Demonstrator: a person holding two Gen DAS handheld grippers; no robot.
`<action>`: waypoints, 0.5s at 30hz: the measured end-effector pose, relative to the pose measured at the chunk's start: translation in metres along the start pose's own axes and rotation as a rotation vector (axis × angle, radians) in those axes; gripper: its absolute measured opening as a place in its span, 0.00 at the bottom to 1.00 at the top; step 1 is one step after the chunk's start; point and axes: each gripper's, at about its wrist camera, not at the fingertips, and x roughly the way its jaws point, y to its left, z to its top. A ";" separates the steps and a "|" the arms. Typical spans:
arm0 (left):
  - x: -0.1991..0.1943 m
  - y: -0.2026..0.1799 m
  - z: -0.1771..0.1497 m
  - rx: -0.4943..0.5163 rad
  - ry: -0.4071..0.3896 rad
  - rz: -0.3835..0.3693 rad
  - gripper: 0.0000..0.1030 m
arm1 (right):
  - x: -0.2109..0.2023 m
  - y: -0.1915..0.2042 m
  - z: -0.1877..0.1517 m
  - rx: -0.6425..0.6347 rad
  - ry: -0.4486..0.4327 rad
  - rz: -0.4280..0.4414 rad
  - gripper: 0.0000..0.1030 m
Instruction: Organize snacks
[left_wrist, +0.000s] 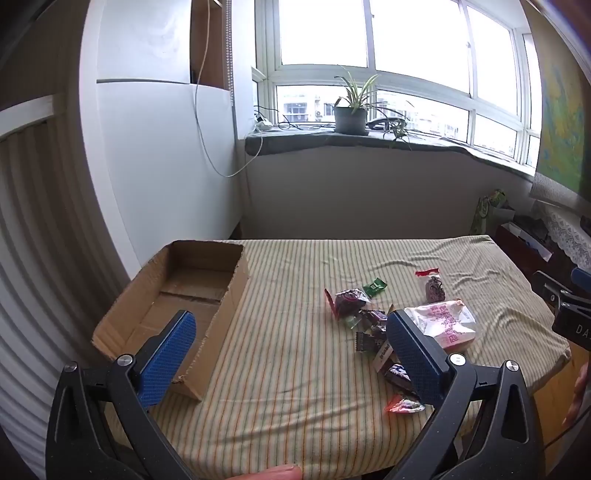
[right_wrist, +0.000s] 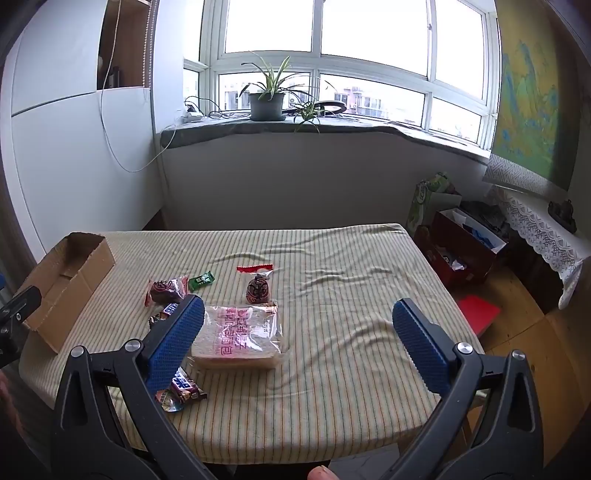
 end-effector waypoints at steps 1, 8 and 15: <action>-0.001 0.000 0.000 0.001 0.000 -0.001 0.99 | 0.000 0.000 0.000 -0.001 0.000 0.000 1.00; -0.007 0.002 0.004 0.006 0.009 0.000 0.99 | 0.001 0.000 0.000 -0.001 0.003 -0.002 1.00; 0.001 -0.002 0.001 0.006 -0.003 -0.013 0.99 | 0.002 -0.004 0.001 0.000 0.005 -0.008 1.00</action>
